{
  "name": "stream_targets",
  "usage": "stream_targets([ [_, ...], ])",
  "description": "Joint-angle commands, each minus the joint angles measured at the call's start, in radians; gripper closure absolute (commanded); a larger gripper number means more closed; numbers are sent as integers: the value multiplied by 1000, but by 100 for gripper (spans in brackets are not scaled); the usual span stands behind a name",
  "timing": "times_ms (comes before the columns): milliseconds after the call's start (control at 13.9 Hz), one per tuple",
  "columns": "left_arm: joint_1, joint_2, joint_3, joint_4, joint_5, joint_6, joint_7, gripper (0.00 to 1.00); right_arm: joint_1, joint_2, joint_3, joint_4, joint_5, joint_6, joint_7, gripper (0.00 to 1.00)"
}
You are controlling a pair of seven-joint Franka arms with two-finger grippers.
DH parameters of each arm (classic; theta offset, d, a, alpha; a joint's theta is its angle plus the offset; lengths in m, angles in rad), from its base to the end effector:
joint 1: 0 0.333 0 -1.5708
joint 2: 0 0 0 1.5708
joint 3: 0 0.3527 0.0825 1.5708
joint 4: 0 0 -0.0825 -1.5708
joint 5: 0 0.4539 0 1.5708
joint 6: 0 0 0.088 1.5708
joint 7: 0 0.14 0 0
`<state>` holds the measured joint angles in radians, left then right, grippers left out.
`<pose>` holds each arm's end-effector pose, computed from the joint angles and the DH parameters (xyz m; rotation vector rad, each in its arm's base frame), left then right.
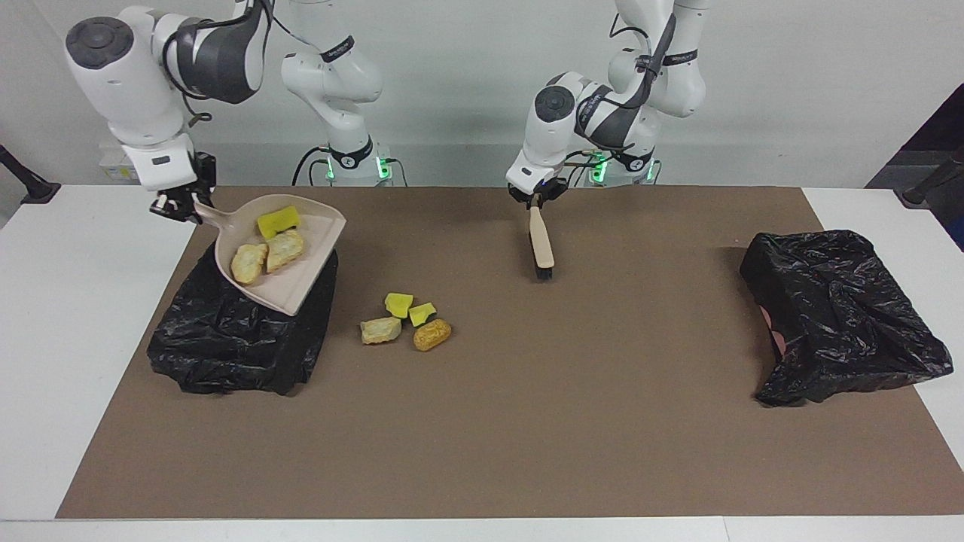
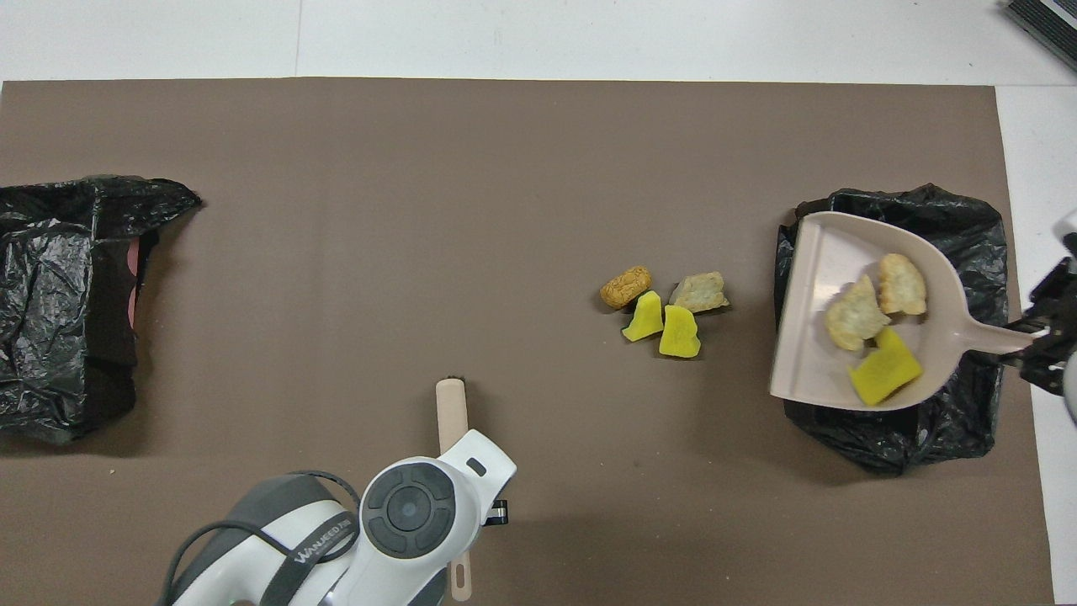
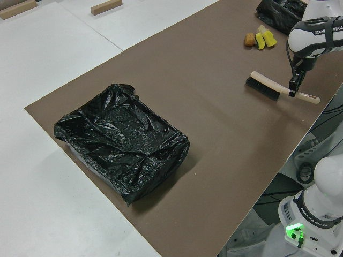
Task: Sweep and dump trash in bin
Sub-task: 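Carry the loaded dustpan to the black bag with the right gripper, then tip the dustpan into the bag while the left gripper drops the brush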
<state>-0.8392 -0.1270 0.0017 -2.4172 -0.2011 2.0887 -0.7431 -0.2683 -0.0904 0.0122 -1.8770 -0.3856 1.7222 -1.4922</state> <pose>0.3178 -0.3761 0.3027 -3.0885 -0.0356 0.4006 0.5610 -0.1953 0.5387 2.3073 1.7674 -0.4892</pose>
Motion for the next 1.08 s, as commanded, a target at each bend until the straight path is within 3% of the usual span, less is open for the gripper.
stream_targets([
  [0,-11,-6,15,7,-17,-39,-13,22,26,-29,28,-39,-175,25,-13,100],
  [72,-11,-5,17,12,-17,-41,-16,0,55,-20,28,-56,-244,39,-11,100],
  [432,41,33,26,90,-11,-12,14,0,165,-20,28,-100,-438,56,-6,100],
  [792,294,64,27,234,-5,-36,307,0,213,-14,32,-93,-544,10,7,100],
  [1008,403,64,27,309,0,-79,489,0,300,-9,32,-67,-591,-117,67,100],
])
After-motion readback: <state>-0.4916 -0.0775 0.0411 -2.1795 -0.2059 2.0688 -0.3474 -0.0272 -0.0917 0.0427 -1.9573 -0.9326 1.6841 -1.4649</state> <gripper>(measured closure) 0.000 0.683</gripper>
